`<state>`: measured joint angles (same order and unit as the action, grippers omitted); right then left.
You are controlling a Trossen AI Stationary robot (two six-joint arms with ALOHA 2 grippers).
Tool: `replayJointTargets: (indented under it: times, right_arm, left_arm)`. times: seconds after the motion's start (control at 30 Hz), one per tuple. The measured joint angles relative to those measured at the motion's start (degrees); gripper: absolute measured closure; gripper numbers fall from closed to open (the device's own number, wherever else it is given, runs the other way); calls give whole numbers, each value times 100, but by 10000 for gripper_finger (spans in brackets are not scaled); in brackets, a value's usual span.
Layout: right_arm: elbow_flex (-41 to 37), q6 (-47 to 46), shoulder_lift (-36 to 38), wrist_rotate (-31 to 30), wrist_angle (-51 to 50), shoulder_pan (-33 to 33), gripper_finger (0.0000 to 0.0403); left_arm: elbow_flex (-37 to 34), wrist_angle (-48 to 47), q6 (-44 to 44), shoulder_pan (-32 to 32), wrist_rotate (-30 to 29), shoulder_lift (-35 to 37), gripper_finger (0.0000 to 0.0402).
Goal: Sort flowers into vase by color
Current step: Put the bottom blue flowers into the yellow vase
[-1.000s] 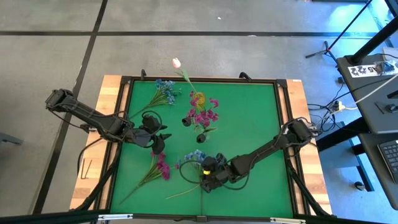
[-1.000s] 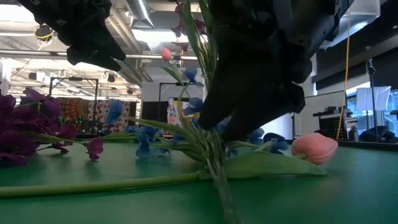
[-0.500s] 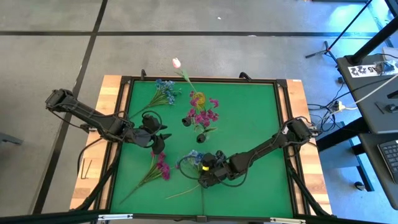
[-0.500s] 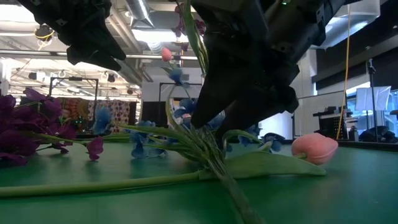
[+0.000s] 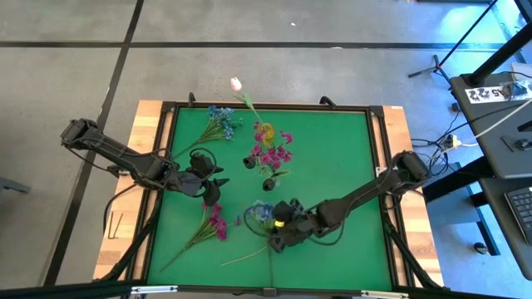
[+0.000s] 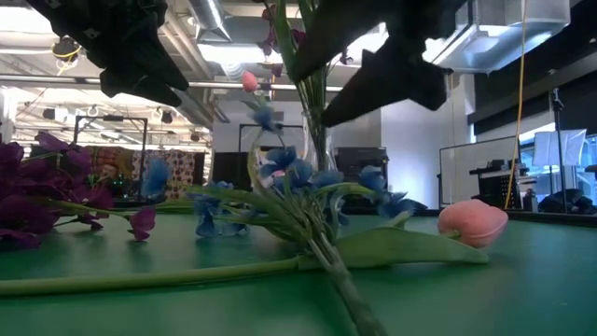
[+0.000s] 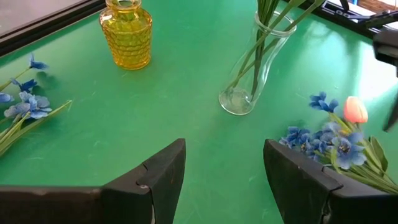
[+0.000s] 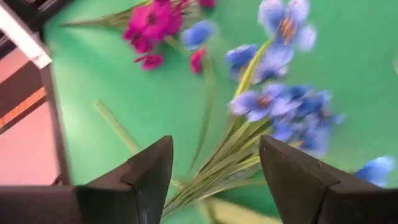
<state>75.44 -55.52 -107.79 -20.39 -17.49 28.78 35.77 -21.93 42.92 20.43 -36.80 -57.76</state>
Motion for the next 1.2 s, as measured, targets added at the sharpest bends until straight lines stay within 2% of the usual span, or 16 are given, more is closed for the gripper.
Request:
replayJointTargets:
  times: [0.13, 0.37, 0.67, 1.03, 1.2]
  right_arm:
    - [9, -339, -149, 367, 38, 229, 164]
    - [2, -876, -607, 447, 196, 425, 164]
    - [4, -876, -1094, 402, 435, 79, 164]
    - [9, -855, -1121, 453, 463, -34, 164]
    - [0, -716, -1139, 639, 867, -33, 190]
  left_arm:
    - [0, 2, 0, 0, 0, 0, 192]
    - [0, 11, 7, 0, 2, 1, 192]
    - [0, 12, 44, 0, 3, 0, 192]
    - [0, 5, 44, 0, 4, 1, 192]
    - [0, 9, 44, 0, 4, 0, 192]
